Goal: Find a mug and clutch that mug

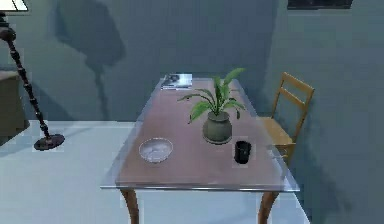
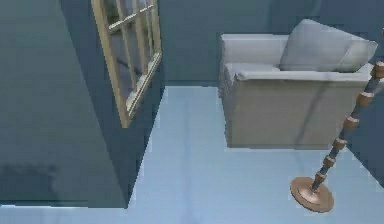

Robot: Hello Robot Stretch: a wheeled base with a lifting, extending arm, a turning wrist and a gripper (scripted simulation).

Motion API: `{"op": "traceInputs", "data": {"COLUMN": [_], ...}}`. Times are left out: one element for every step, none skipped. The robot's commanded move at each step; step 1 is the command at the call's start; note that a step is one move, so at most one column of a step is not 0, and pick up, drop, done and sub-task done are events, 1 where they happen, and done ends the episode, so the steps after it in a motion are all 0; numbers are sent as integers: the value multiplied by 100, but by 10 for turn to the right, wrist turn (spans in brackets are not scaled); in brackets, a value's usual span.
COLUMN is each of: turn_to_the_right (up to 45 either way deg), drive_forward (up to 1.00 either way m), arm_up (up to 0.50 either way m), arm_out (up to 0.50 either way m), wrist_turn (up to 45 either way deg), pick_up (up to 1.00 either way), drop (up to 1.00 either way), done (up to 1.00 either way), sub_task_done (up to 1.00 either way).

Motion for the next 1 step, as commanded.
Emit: {"op": "traceInputs", "data": {"turn_to_the_right": [0], "drive_forward": [45], "arm_up": [0], "arm_out": [0], "wrist_turn": [0], "pick_up": [0], "drop": [0], "done": [0], "sub_task_done": [0]}}
